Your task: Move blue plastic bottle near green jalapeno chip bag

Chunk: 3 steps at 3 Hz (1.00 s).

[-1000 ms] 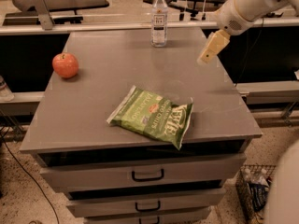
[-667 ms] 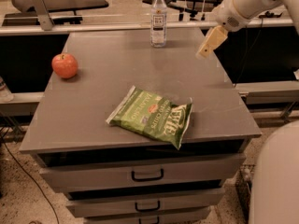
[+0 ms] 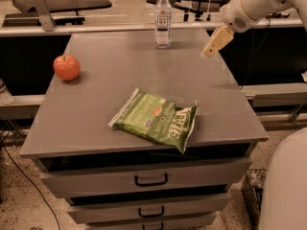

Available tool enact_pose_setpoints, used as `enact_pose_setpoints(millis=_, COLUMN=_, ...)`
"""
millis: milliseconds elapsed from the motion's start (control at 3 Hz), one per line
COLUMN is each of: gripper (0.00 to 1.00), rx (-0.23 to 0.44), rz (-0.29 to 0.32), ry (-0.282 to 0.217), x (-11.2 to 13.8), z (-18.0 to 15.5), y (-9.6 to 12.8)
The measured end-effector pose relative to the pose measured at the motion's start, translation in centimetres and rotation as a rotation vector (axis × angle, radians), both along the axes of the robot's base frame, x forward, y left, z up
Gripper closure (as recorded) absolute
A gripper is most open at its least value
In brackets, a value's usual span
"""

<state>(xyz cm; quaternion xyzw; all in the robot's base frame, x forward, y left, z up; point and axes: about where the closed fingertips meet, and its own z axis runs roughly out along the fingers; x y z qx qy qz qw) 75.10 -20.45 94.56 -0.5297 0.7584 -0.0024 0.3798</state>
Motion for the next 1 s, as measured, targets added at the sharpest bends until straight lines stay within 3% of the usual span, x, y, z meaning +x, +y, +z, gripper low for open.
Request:
enact_pose_setpoints(millis=333, gripper=0.0, rx=0.119, rz=-0.066, ry=-0.056, x=3.3, z=-0.8, y=0.3)
enact_pose_setpoints(millis=1000, gripper=0.0, rx=0.358, rz=-0.247, ry=-0.191, x=12.7, z=0.3, y=1.6)
